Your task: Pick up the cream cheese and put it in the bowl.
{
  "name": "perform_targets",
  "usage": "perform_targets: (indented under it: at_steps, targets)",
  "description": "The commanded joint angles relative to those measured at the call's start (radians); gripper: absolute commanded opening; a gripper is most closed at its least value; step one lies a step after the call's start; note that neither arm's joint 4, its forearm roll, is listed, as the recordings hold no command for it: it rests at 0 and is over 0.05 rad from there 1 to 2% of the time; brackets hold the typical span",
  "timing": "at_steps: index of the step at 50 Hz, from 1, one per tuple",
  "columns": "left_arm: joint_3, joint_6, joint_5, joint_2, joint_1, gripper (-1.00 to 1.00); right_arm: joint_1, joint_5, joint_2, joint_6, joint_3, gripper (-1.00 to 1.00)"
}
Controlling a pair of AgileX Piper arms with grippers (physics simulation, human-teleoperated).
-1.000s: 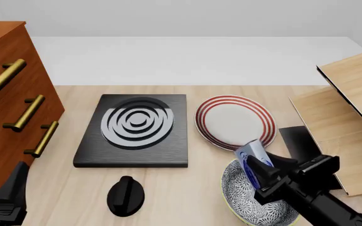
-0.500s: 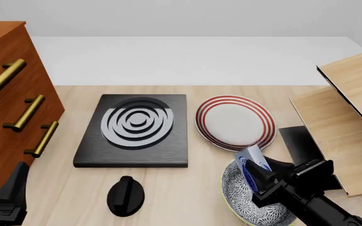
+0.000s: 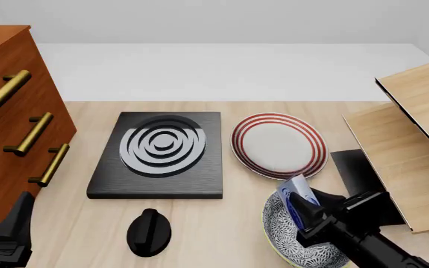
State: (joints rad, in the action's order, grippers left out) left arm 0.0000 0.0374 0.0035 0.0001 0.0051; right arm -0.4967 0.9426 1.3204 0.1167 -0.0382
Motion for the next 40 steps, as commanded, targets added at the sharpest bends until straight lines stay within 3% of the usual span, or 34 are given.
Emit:
perform_targets:
  at_steps: [1, 9, 10, 33, 40]
  targets:
    - [0.0, 0.0, 0.001, 0.0, 0.0, 1.0, 0.003, 0.036, 0.035, 0.012, 0.001, -1.0]
    - [0.0, 0.001, 0.001, 0.0, -0.001, 1.0, 0.004, -0.001, 0.005, 0.016, -0.006, -1.0]
    - [0.0, 0.002, 0.001, 0.0, -0.002, 1.0, 0.0, -0.006, -0.003, 0.014, -0.005, 1.0]
    - [0.0, 0.001, 0.001, 0.0, -0.001, 1.0, -0.006, -0.034, -0.033, 0.019, -0.008, 1.0]
    - [0.0, 0.001, 0.0, 0.0, 0.0, 1.0, -0.001, -0.129, -0.13, 0.018, -0.023, 1.0]
